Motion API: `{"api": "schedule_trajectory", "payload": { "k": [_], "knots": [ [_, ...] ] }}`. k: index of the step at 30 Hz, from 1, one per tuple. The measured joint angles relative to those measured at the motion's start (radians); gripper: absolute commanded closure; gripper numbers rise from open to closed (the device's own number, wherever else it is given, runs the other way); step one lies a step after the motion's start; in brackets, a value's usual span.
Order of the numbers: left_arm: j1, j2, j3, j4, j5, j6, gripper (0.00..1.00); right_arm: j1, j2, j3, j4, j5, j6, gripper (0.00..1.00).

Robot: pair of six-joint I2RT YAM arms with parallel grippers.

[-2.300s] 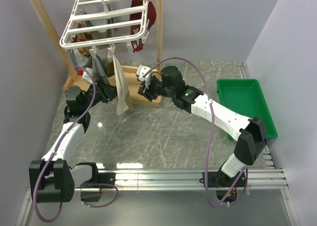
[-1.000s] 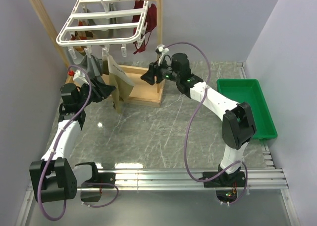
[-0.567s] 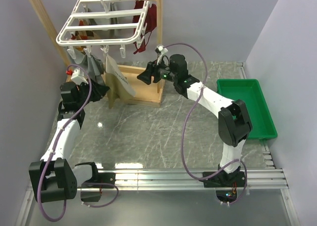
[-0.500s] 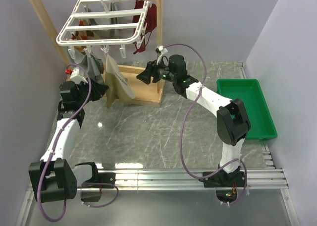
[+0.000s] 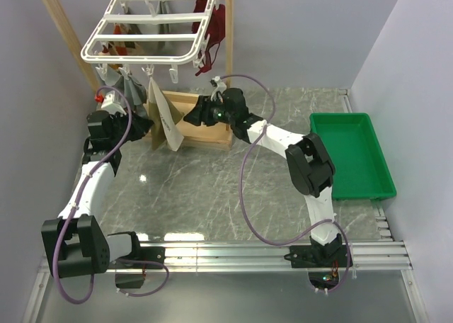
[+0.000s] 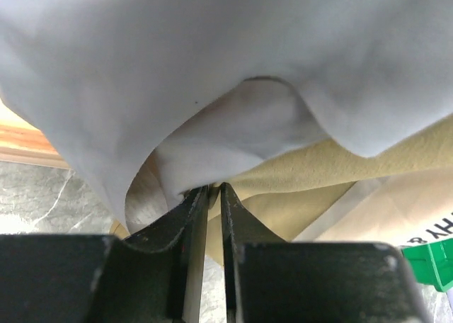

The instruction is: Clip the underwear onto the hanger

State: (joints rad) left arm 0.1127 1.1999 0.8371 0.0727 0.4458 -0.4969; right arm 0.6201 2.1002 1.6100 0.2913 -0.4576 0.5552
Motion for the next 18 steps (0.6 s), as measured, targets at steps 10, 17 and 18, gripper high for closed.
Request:
{"api": "schedule_trajectory", "payload": {
  "k": [10, 17, 18],
  "knots": [
    [0.0, 0.008, 0.016, -0.01, 0.002, 0.003, 0.82, 0.032, -0.037, -0.123, 0.06, -0.134, 0.019, 0.4],
    [0.0, 0.007, 0.016, -0.01, 0.002, 0.002, 0.82, 0.096, -0.047, -0.147, 0.124, -0.233, 0.034, 0.33],
    [0.0, 0.007, 0.016, -0.01, 0.003, 0.002, 0.82, 0.095, -0.047, -0.154, 0.145, -0.251, 0.056, 0.32]
  ]
}}
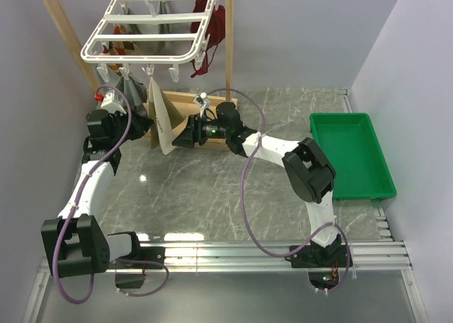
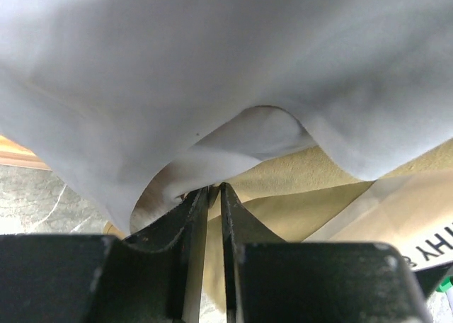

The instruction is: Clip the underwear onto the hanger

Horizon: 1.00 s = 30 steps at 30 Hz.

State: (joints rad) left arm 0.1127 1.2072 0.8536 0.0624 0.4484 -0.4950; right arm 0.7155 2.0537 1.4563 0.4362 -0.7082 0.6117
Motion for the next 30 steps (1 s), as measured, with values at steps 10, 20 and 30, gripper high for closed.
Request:
{"api": "schedule_trajectory", "payload": {
  "k": [10, 20, 30],
  "knots": [
    [0.0, -0.002, 0.0, 0.0, 0.003, 0.001, 0.82, -0.029, 0.035, -0.002, 0.273, -0.113, 0.303, 0.63],
    [0.0, -0.002, 0.0, 0.0, 0.008, 0.002, 0.81, -0.03, 0.05, 0.012, 0.24, -0.102, 0.256, 0.36],
    [0.0, -0.002, 0.0, -0.001, 0.01, 0.005, 0.81, -0.058, 0.053, -0.032, 0.222, -0.036, 0.274, 0.21]
  ]
}}
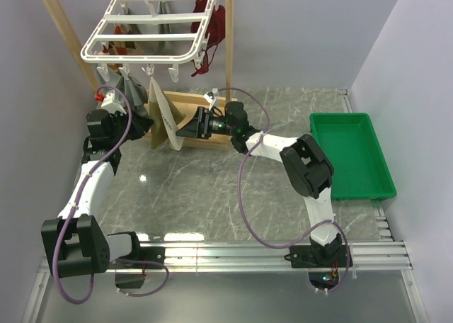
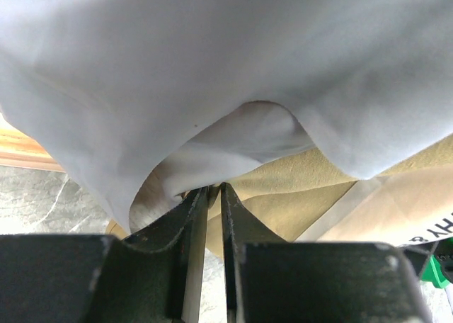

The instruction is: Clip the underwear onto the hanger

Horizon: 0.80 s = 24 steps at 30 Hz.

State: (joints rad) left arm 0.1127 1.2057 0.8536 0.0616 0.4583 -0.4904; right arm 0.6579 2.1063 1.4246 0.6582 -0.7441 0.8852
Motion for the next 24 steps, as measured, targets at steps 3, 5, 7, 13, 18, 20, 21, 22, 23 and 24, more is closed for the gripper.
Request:
{"api": "schedule_trajectory", "payload": {
  "k": [3, 5, 7, 13, 18, 20, 21, 22, 23, 24],
  "knots": [
    [0.0, 0.0, 0.0, 0.0, 0.0, 0.0, 0.82, -0.002, 0.011, 0.0, 0.008, 0.008, 0.027, 0.2],
    [0.0, 0.0, 0.0, 0.0, 0.0, 0.0, 0.82, -0.002, 0.028, 0.0, 0.026, 0.009, 0.055, 0.25],
    [0.0, 0.001, 0.0, 0.0, 0.0, 0.0, 0.82, -0.002, 0.05, 0.0, 0.062, 0.003, 0.097, 0.36],
    [0.0, 0.003, 0.0, -0.006, 0.001, 0.0, 0.82, -0.002, 0.092, -0.027, 0.246, -0.031, 0.267, 0.97],
    [0.0, 0.003, 0.001, -0.016, 0.005, 0.0, 0.78, -0.005, 0.043, -0.114, 0.301, -0.047, 0.281, 1.0],
    [0.0, 0.003, 0.002, -0.024, 0.01, 0.0, 0.75, -0.007, 0.006, -0.141, 0.298, -0.057, 0.26, 1.0],
    [0.0, 0.003, 0.002, -0.024, 0.015, 0.0, 0.72, -0.008, -0.019, -0.152, 0.289, -0.061, 0.242, 1.0],
    [0.001, 0.002, 0.002, -0.024, 0.021, -0.002, 0.68, -0.009, -0.047, -0.16, 0.273, -0.063, 0.22, 1.0],
    [0.003, -0.001, 0.002, -0.023, 0.031, -0.008, 0.61, -0.01, -0.076, -0.164, 0.255, -0.065, 0.195, 1.0],
    [0.008, -0.008, 0.001, -0.022, 0.043, -0.014, 0.57, -0.012, -0.113, -0.165, 0.226, -0.066, 0.158, 1.0]
  ]
}}
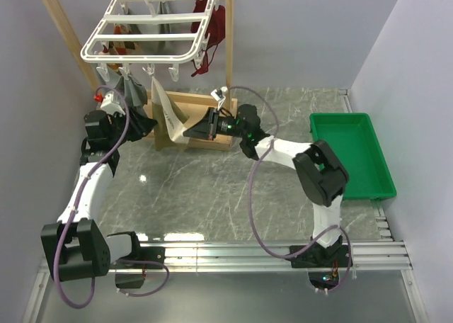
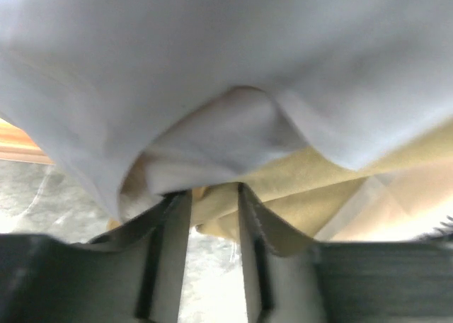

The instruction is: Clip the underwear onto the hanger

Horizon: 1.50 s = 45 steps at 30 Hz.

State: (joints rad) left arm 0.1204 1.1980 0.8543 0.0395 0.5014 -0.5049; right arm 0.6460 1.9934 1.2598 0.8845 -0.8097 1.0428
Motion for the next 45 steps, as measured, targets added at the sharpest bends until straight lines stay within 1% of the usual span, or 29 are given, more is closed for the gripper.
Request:
{"api": "schedule_trajectory", "payload": {
  "k": [2, 6, 7, 11, 14, 16, 18, 23, 27, 32, 36, 38, 42, 43, 45],
  "knots": [
    [0.013, -0.028, -0.002, -0.002, 0.033, -0.024, 0.52, -0.003, -0.065, 0.0, -0.055, 0.003, -0.077, 1.0],
    [0.072, -0.122, -0.002, -0.027, 0.116, -0.063, 0.54, -0.006, -0.172, 0.0, -0.172, 0.028, -0.237, 1.0],
    [0.098, -0.154, -0.002, -0.043, 0.143, -0.074, 0.56, -0.006, -0.199, 0.0, -0.205, 0.041, -0.284, 1.0],
    [0.167, -0.269, -0.004, -0.086, 0.256, -0.119, 0.69, -0.004, -0.293, -0.023, -0.3, 0.088, -0.443, 1.0],
    [0.148, -0.321, -0.025, -0.084, 0.326, -0.159, 0.75, 0.004, -0.351, -0.043, -0.35, 0.116, -0.549, 1.0],
    [0.11, -0.332, -0.056, -0.07, 0.349, -0.181, 0.76, 0.014, -0.382, -0.055, -0.38, 0.127, -0.623, 1.0],
    [0.064, -0.325, -0.094, -0.048, 0.357, -0.208, 0.77, 0.031, -0.407, -0.064, -0.417, 0.136, -0.694, 1.0],
    [-0.066, -0.22, -0.153, 0.055, 0.351, -0.301, 0.78, 0.121, -0.466, -0.064, -0.539, 0.152, -0.94, 1.0],
    [-0.132, -0.098, -0.154, 0.219, 0.339, -0.388, 0.79, 0.219, -0.48, -0.035, -0.657, 0.186, -1.166, 1.0],
    [-0.175, 0.031, -0.151, 0.426, 0.339, -0.498, 0.79, 0.34, -0.459, 0.027, -0.801, 0.296, -1.457, 1.0],
    [-0.194, 0.072, -0.144, 0.56, 0.349, -0.565, 0.78, 0.369, -0.393, 0.083, -0.855, 0.389, -1.57, 1.0],
    [-0.194, 0.071, -0.143, 0.604, 0.359, -0.58, 0.75, 0.367, -0.364, 0.1, -0.867, 0.44, -1.596, 1.0],
    [-0.187, 0.047, -0.141, 0.601, 0.366, -0.565, 0.66, 0.363, -0.314, 0.104, -0.887, 0.565, -1.624, 1.0],
    [-0.182, 0.036, -0.141, 0.587, 0.366, -0.554, 0.63, 0.361, -0.3, 0.104, -0.885, 0.6, -1.629, 1.0],
    [-0.165, 0.012, -0.141, 0.559, 0.365, -0.531, 0.61, 0.36, -0.278, 0.105, -0.885, 0.657, -1.632, 1.0]
  ]
}}
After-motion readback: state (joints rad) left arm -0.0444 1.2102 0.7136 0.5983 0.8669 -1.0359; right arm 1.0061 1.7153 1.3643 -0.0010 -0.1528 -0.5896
